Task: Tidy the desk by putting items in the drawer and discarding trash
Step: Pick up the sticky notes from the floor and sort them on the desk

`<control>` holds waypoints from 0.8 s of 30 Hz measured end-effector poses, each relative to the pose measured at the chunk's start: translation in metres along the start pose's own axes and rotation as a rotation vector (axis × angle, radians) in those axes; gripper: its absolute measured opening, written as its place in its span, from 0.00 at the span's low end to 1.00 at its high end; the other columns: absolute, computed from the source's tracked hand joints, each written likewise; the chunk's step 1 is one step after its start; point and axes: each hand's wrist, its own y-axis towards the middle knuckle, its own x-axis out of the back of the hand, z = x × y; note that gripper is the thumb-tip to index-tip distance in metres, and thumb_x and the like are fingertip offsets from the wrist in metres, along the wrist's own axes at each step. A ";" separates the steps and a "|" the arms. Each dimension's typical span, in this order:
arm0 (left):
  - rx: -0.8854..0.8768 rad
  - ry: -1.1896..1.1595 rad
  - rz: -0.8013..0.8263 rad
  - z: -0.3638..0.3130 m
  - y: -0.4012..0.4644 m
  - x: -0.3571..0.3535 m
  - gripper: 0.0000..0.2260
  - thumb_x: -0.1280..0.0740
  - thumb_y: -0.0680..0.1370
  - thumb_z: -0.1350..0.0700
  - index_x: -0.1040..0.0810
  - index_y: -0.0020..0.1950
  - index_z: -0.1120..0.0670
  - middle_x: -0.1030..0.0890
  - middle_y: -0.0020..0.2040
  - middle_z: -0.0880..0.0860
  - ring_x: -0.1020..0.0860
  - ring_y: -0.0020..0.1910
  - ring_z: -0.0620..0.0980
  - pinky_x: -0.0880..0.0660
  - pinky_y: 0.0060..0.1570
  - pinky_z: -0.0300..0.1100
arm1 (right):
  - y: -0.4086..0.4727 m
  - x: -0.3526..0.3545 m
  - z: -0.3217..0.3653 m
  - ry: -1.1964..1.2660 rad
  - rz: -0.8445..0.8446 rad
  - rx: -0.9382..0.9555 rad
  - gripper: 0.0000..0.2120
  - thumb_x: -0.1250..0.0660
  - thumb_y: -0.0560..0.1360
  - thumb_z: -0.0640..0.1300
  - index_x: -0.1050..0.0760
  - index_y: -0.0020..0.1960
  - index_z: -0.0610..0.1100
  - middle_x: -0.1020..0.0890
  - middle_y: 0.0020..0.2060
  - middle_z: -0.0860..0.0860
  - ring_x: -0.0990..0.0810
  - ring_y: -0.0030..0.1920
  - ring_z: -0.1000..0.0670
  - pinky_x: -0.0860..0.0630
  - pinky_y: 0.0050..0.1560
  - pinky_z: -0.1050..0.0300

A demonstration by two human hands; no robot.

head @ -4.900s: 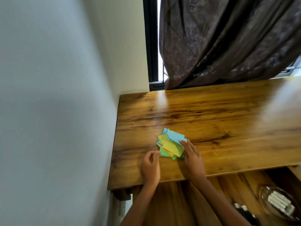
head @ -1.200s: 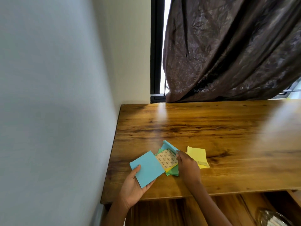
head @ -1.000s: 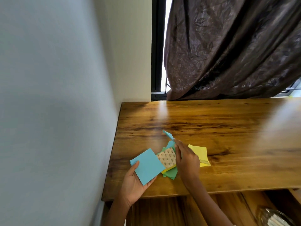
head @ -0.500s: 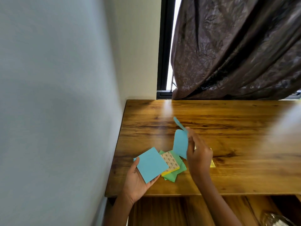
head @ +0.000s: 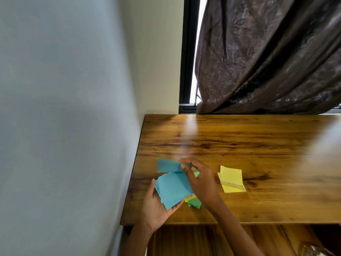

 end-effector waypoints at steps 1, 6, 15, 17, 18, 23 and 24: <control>-0.008 -0.007 -0.002 0.000 -0.001 -0.001 0.22 0.44 0.79 0.42 0.28 0.64 0.56 0.19 0.54 0.64 0.25 0.59 0.64 0.27 0.55 0.62 | 0.000 -0.005 -0.005 -0.032 0.043 0.046 0.07 0.36 0.77 0.45 0.24 0.52 0.55 0.22 0.52 0.61 0.25 0.54 0.62 0.27 0.50 0.68; -0.010 -0.027 -0.033 0.001 -0.001 -0.001 0.26 0.45 0.78 0.40 0.26 0.62 0.59 0.19 0.52 0.66 0.25 0.57 0.65 0.27 0.55 0.62 | -0.004 -0.011 -0.042 -0.393 0.273 0.066 0.10 0.36 0.76 0.42 0.21 0.50 0.55 0.28 0.62 0.65 0.41 0.67 0.63 0.46 0.66 0.60; 0.022 -0.008 -0.045 0.002 0.001 0.002 0.20 0.42 0.79 0.47 0.29 0.64 0.59 0.21 0.55 0.64 0.25 0.58 0.63 0.28 0.53 0.64 | -0.009 -0.002 -0.052 -0.290 0.379 -0.059 0.16 0.33 0.74 0.41 0.28 0.37 0.61 0.24 0.63 0.58 0.34 0.69 0.55 0.33 0.69 0.55; 0.017 0.005 -0.056 0.003 0.000 0.000 0.16 0.40 0.78 0.53 0.29 0.63 0.60 0.21 0.56 0.64 0.25 0.58 0.63 0.26 0.50 0.63 | -0.009 -0.002 -0.052 -0.297 0.395 -0.065 0.16 0.35 0.74 0.40 0.28 0.36 0.60 0.24 0.63 0.58 0.35 0.69 0.56 0.34 0.70 0.56; 0.016 0.014 -0.063 0.004 0.000 -0.001 0.15 0.39 0.77 0.56 0.29 0.62 0.61 0.21 0.55 0.64 0.25 0.57 0.63 0.26 0.49 0.63 | -0.008 -0.001 -0.052 -0.298 0.398 -0.066 0.15 0.35 0.73 0.40 0.28 0.37 0.60 0.24 0.63 0.58 0.35 0.69 0.57 0.35 0.70 0.56; 0.013 0.012 -0.076 0.003 0.000 -0.001 0.12 0.40 0.79 0.58 0.29 0.61 0.61 0.18 0.51 0.65 0.24 0.57 0.64 0.25 0.47 0.63 | -0.002 0.007 -0.050 -0.331 0.184 -0.096 0.14 0.36 0.73 0.42 0.26 0.57 0.53 0.28 0.62 0.57 0.33 0.64 0.55 0.32 0.66 0.52; 0.011 0.016 -0.076 0.003 0.000 -0.001 0.13 0.40 0.78 0.58 0.29 0.61 0.61 0.18 0.51 0.65 0.24 0.57 0.64 0.25 0.48 0.62 | 0.000 0.009 -0.052 -0.390 0.135 -0.118 0.15 0.36 0.74 0.43 0.27 0.60 0.52 0.28 0.63 0.56 0.33 0.65 0.54 0.33 0.65 0.52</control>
